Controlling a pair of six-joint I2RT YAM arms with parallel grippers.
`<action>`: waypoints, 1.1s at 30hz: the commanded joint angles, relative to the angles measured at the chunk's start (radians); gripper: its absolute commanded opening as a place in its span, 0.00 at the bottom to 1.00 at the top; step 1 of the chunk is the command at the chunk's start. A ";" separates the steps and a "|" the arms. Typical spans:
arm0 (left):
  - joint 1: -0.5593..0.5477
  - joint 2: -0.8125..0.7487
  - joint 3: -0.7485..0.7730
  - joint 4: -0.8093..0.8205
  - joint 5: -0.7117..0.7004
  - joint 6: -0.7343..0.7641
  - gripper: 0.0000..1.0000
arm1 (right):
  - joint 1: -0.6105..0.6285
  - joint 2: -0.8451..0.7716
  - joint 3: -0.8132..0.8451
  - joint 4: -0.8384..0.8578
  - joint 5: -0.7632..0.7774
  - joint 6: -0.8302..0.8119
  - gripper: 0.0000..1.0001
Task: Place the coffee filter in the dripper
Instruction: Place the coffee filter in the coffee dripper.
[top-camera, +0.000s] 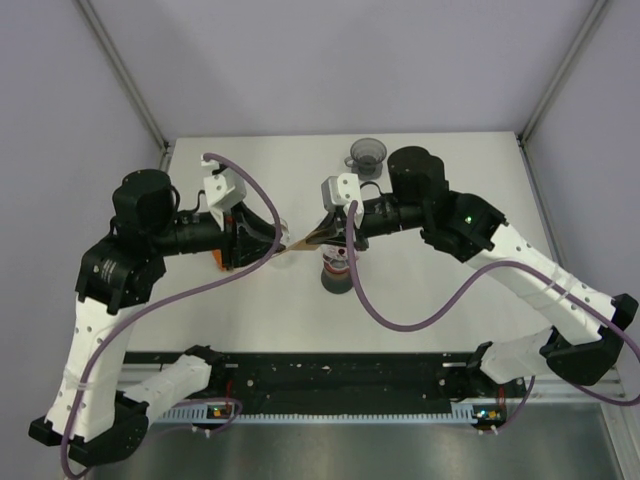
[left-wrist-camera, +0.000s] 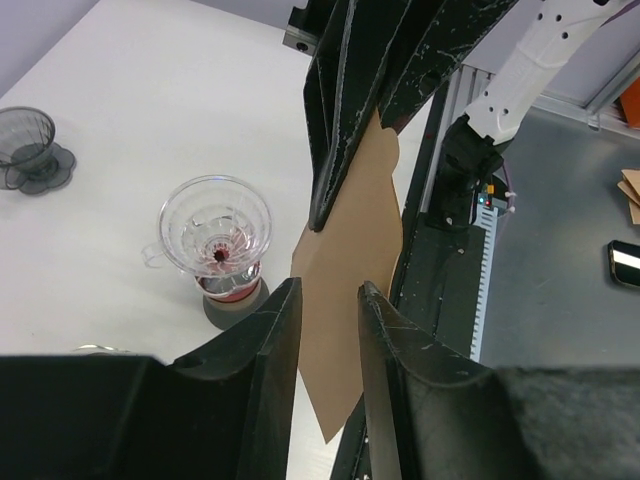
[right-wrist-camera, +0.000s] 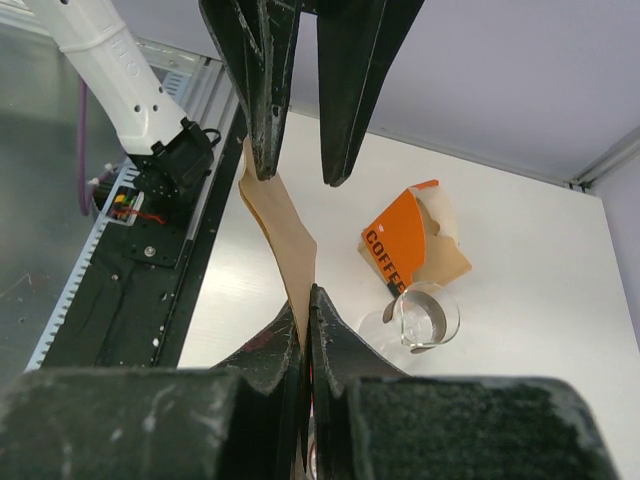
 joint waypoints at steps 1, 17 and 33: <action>-0.010 -0.005 -0.018 0.031 0.031 0.007 0.36 | -0.004 -0.002 0.053 0.016 -0.003 0.020 0.00; -0.018 0.003 -0.021 0.041 0.042 -0.004 0.33 | -0.004 0.018 0.067 0.019 0.000 0.017 0.00; -0.039 0.078 0.054 0.162 0.033 -0.147 0.45 | -0.004 0.094 0.117 -0.030 -0.017 0.014 0.00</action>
